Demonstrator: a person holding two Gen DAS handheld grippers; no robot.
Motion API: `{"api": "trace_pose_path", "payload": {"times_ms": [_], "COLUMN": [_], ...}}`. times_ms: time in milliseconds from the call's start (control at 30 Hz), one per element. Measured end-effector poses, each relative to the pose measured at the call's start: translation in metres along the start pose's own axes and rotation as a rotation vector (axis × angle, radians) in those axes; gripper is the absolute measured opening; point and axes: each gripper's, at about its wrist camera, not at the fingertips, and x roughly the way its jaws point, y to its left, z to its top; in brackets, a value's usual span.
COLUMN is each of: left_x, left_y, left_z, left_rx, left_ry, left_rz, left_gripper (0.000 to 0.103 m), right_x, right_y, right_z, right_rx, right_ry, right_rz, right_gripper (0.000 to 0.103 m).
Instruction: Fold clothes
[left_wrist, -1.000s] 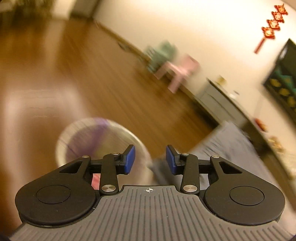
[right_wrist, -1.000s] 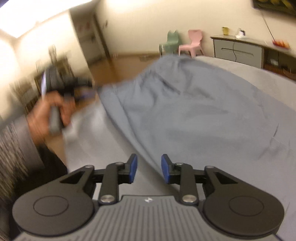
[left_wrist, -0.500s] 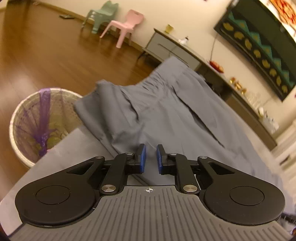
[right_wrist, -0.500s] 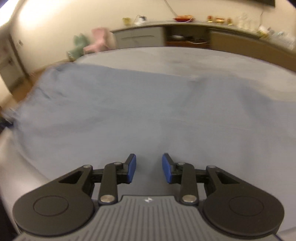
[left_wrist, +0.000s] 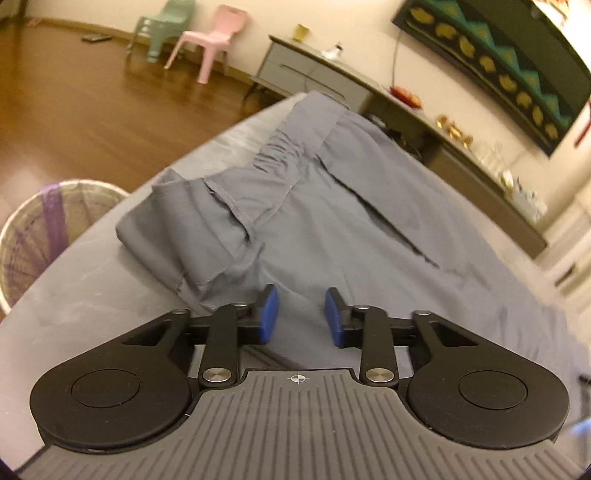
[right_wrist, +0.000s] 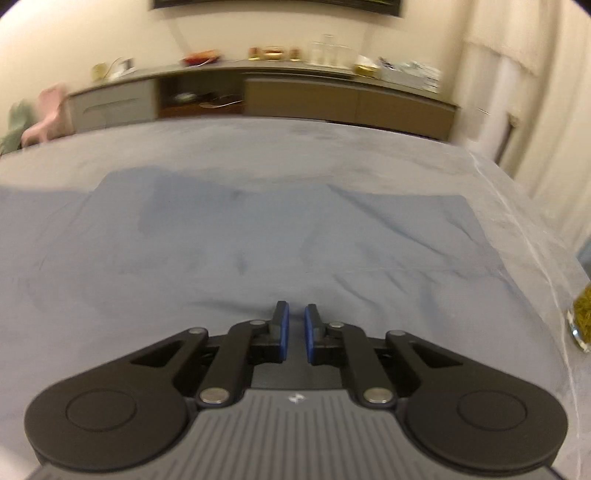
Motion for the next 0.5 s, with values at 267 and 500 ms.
{"api": "trace_pose_path", "payload": {"times_ms": [267, 500], "left_x": [0.005, -0.015], "left_y": [0.012, 0.046], "left_z": [0.010, 0.015], "left_rx": [-0.104, -0.272], "left_ry": [-0.077, -0.172], "left_rz": [0.113, 0.226], "left_gripper": [0.000, 0.005], "right_x": [0.020, 0.016], "right_y": [-0.047, -0.039], "right_z": [0.010, 0.014], "right_rx": [0.073, -0.007], "right_ry": [-0.007, -0.009], "right_rz": [-0.002, -0.058], "right_gripper": [0.000, 0.002]}}
